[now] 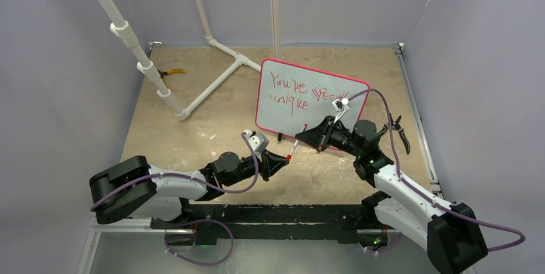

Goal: Write a sentence on the whiteboard
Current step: Close the whiteboard marker.

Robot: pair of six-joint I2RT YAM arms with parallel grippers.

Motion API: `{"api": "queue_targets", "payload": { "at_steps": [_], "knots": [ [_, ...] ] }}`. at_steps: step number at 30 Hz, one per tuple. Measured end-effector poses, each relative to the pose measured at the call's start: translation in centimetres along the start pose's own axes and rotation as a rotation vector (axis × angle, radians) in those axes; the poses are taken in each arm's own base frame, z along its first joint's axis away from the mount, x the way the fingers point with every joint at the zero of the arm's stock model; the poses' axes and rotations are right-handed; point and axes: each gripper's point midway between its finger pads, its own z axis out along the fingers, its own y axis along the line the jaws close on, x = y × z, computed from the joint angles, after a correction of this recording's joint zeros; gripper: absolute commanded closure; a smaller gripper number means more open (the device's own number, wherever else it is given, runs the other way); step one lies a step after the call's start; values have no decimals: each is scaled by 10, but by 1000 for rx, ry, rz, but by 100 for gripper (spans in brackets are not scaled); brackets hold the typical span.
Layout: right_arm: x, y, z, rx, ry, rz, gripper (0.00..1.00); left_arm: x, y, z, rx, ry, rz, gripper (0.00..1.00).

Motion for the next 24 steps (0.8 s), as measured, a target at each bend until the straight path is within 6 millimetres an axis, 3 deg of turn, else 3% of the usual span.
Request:
{"api": "queue_targets", "payload": {
  "at_steps": [20, 24],
  "knots": [
    [42, -38, 8, 85, 60, -103, 100, 50, 22, 10, -21, 75, -29, 100],
    [45, -44, 7, 108, 57, -98, 100, 56, 24, 10, -20, 93, -29, 88]
  ]
}}
